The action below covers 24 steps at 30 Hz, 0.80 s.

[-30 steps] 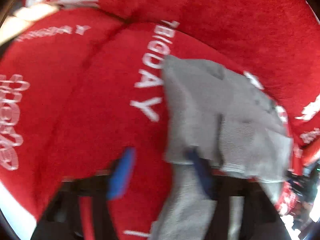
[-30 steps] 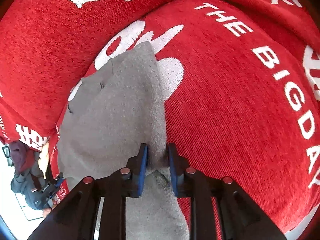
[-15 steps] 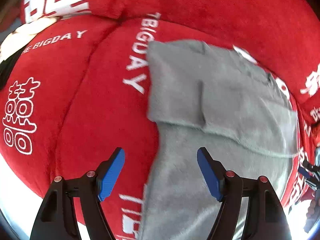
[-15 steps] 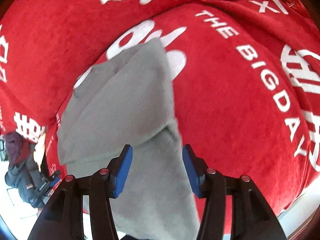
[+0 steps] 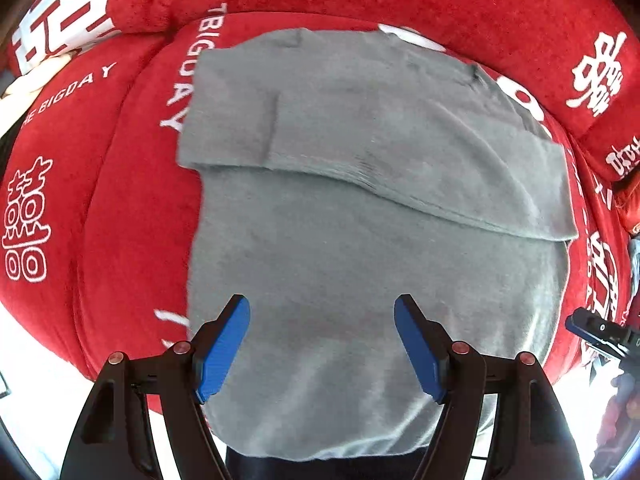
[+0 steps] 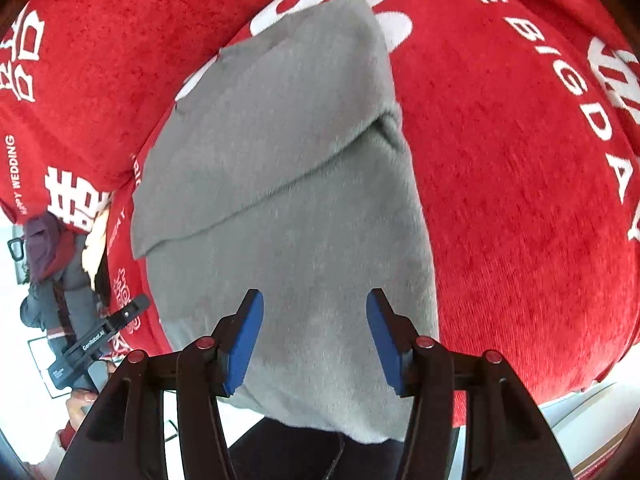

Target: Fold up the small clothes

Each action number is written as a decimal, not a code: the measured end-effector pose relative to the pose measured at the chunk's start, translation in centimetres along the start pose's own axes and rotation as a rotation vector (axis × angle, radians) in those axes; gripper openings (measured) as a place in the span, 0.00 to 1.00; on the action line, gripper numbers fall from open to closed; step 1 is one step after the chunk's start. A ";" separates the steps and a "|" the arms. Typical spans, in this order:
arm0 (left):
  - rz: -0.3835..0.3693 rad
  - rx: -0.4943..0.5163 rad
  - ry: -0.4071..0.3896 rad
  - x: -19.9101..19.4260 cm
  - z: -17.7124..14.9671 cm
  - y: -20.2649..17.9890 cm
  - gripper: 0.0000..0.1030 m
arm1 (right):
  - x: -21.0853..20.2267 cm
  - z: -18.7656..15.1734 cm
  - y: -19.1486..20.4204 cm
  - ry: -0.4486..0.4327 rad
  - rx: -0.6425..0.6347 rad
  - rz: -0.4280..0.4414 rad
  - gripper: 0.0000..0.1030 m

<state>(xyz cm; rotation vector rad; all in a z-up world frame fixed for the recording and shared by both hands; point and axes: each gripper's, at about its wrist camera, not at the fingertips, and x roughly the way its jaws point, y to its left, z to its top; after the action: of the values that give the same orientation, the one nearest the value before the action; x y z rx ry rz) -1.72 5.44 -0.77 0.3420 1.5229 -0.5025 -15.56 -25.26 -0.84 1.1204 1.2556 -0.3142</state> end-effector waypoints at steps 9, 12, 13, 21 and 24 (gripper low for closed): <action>0.035 -0.050 -0.033 -0.7 -2.3 -2.8 0.83 | -0.6 0.0 -0.2 0.064 -0.085 0.023 0.63; 0.072 -0.062 -0.037 -0.6 -3.4 -3.5 1.00 | -0.4 0.0 -0.2 0.081 -0.118 0.026 0.69; 0.077 -0.058 -0.037 -0.4 -3.8 -3.7 1.00 | -0.4 -0.1 -0.3 0.086 -0.129 0.027 0.69; 0.050 -0.035 0.005 0.6 -7.4 -3.5 1.00 | -0.5 -2.3 0.6 0.051 -0.202 0.040 0.80; 0.059 -0.033 0.001 0.9 -8.8 -2.5 1.00 | -0.4 -3.6 0.8 0.041 -0.202 0.043 0.80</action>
<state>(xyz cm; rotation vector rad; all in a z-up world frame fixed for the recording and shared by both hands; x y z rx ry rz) -10.56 7.73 -1.69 0.3604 1.5162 -0.4297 -17.23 -22.12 0.31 0.9826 1.2679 -0.1289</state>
